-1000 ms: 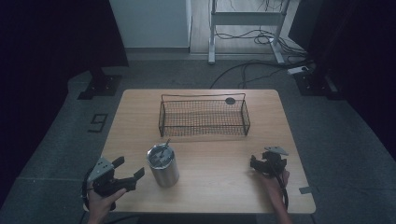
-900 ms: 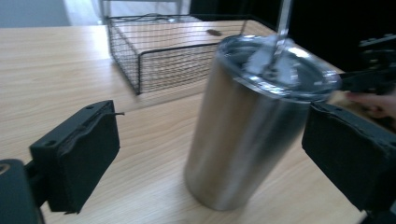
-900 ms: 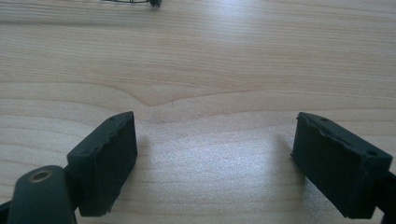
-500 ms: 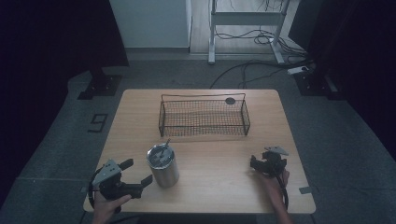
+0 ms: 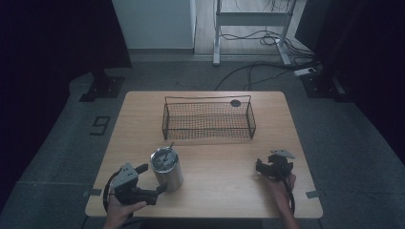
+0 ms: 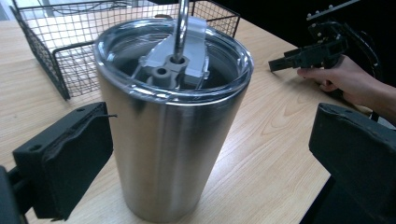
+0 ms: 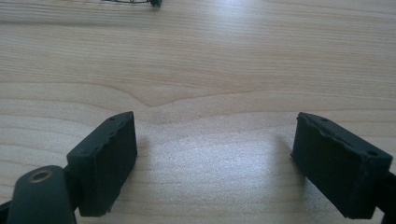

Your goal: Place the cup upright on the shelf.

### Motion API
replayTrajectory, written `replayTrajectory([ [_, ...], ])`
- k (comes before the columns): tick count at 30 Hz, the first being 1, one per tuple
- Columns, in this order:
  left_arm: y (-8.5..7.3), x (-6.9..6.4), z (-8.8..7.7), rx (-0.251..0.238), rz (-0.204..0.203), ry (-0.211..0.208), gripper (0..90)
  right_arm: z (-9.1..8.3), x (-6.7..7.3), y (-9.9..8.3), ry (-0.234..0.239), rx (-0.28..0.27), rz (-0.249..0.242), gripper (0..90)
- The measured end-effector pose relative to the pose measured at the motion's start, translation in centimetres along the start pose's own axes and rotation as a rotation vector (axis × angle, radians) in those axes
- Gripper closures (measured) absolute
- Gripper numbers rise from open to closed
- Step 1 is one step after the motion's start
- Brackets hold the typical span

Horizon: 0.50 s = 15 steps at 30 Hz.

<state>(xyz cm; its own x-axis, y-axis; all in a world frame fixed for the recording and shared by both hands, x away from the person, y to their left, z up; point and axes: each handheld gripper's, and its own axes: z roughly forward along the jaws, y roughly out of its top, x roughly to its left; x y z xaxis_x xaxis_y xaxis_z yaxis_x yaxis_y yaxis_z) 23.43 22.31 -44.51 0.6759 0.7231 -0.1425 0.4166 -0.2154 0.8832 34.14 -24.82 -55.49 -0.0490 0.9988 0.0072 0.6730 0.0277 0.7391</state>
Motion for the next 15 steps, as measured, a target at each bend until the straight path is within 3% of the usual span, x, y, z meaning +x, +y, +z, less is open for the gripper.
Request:
replayTrajectory([
  [15,0.0,0.5,1.8,0.011,-0.019,0.04,0.0,0.0,0.0,0.0,-0.001,-0.002,-0.003,13.7],
])
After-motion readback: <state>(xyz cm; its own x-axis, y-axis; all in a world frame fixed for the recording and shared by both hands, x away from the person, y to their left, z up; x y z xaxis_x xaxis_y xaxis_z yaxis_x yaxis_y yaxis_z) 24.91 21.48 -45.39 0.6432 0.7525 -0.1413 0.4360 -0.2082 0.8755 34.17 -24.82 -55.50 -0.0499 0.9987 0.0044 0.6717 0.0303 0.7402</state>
